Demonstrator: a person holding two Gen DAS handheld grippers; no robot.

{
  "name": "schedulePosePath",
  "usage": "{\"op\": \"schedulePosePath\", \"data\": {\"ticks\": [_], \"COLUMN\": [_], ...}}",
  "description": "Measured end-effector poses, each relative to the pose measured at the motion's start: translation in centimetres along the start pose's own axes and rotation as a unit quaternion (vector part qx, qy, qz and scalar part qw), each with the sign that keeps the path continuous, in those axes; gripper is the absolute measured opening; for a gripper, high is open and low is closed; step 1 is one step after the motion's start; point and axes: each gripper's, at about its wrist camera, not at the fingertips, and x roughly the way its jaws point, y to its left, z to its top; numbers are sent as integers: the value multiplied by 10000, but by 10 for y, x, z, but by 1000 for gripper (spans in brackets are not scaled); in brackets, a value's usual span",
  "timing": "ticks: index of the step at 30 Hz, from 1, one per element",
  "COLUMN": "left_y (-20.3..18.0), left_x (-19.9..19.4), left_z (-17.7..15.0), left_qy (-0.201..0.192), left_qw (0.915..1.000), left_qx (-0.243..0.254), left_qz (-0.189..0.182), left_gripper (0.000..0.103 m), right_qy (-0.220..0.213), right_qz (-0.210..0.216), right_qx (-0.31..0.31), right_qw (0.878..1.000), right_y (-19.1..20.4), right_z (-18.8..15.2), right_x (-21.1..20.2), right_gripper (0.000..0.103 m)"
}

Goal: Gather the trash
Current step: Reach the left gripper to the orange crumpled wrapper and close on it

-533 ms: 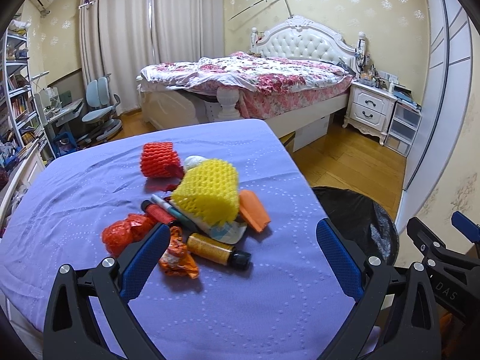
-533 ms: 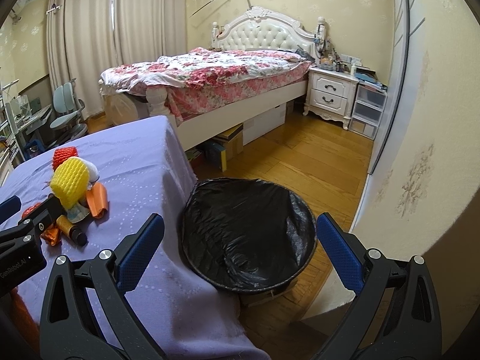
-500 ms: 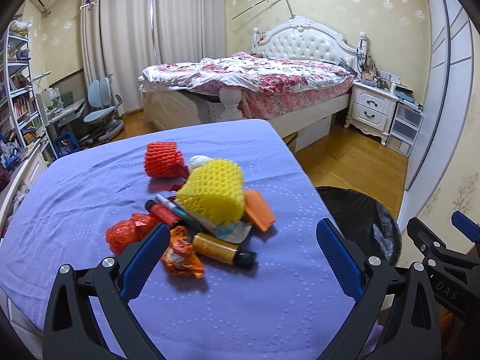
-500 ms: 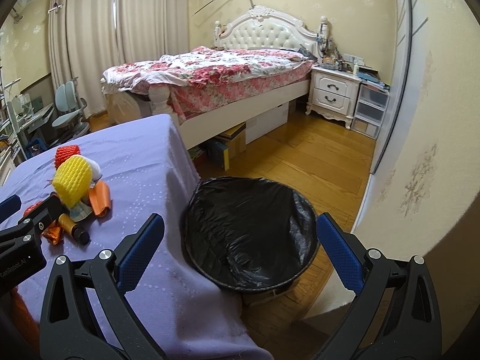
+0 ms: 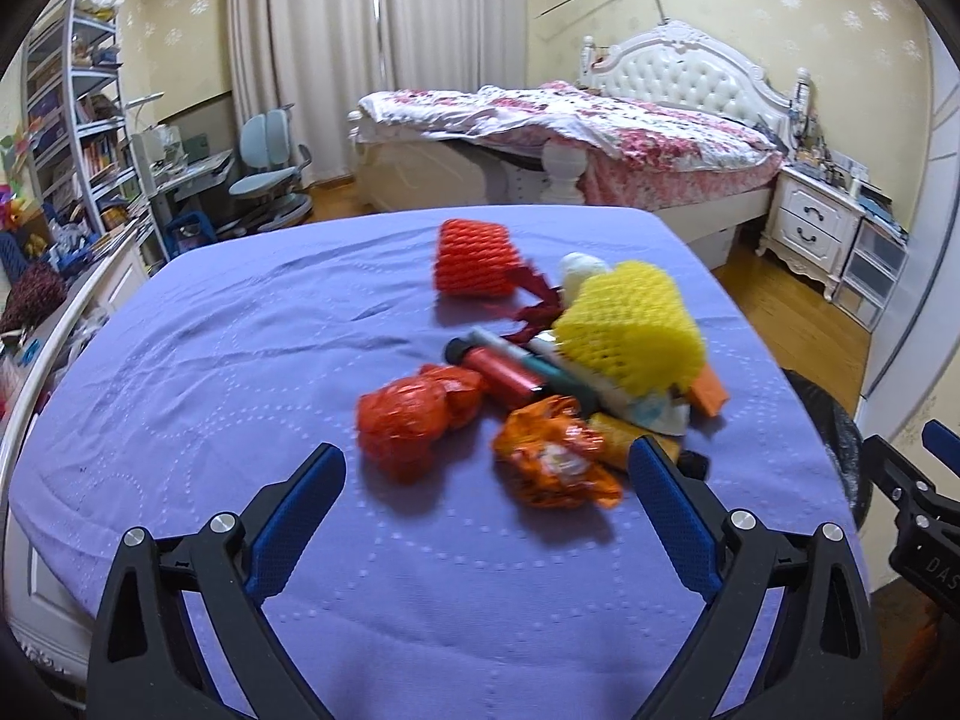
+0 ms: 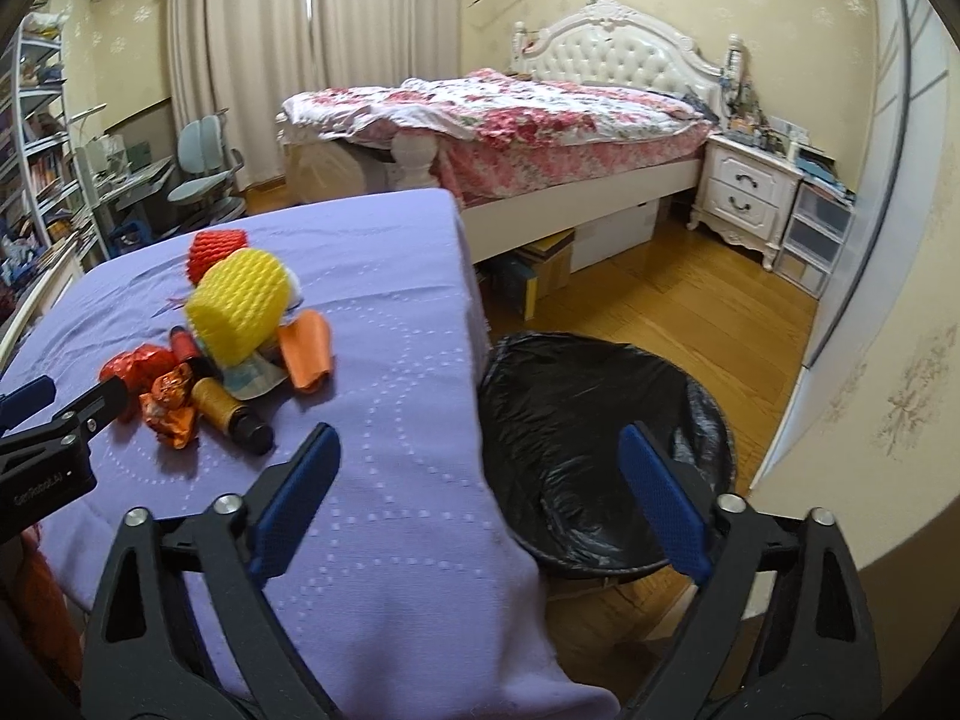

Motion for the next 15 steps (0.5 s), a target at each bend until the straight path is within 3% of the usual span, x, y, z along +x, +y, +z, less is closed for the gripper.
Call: {"op": "schedulePosePath", "data": {"ticks": [7, 15], "left_y": [26, 21], "left_x": [13, 14], "left_z": [-4, -11], "left_qy": [188, 236], "left_qw": [9995, 9993], "left_qx": [-244, -227], "left_qz": [114, -179], "left_gripper": [93, 93], "right_qy": [211, 254], "right_qz": [343, 371], "right_qx": [-313, -514], "right_qw": [9987, 9977], "right_y": [32, 48], "right_z": [3, 4], "right_x": [14, 21], "right_gripper": [78, 78]}}
